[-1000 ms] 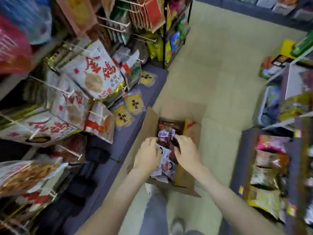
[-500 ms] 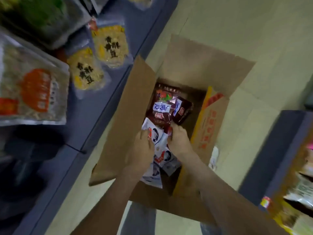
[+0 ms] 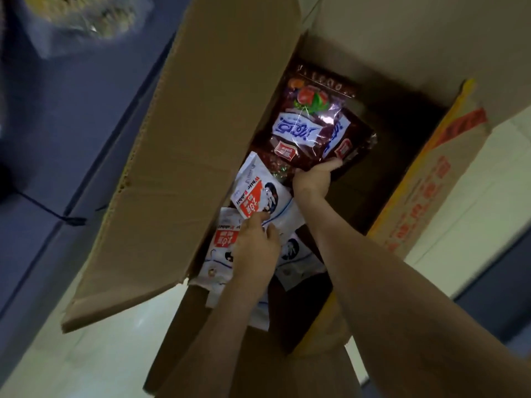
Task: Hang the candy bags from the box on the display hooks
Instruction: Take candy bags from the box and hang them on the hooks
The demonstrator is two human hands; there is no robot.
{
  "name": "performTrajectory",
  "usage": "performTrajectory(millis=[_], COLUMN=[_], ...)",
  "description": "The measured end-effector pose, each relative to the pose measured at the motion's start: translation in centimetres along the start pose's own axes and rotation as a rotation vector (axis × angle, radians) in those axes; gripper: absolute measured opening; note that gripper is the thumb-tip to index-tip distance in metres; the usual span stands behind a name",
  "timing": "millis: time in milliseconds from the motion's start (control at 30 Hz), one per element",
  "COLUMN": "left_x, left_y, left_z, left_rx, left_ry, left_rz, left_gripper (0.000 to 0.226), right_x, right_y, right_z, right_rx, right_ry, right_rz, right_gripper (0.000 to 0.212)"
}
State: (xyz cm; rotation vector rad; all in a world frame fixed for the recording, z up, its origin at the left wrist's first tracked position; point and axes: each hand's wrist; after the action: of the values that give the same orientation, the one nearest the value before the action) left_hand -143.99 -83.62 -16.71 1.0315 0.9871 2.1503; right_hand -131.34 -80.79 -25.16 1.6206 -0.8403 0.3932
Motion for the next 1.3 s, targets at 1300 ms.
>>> performTrajectory(millis=[1300], left_x=[47.3], left_y=[62.7], left_z=[-0.6], left_rx=[-0.661], left_ry=[-0.436], left_rz=[0.379], left_gripper=[0.028], right_x=[31.1], right_y=[78.5], right_z=[-5.9], right_rx=[1.591], right_ry=[0.75], right_rz=[-0.174], right_gripper=[0.014])
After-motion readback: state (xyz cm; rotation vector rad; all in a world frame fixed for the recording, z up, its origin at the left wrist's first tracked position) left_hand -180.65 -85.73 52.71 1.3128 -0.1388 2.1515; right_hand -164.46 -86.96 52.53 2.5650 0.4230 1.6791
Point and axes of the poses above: each hand's wrist, its own y-axis away from the middle knuckle, its own x-axis out of the back of the hand, z = x × y, and after that the axes turned 5 degrees about y, right-handed
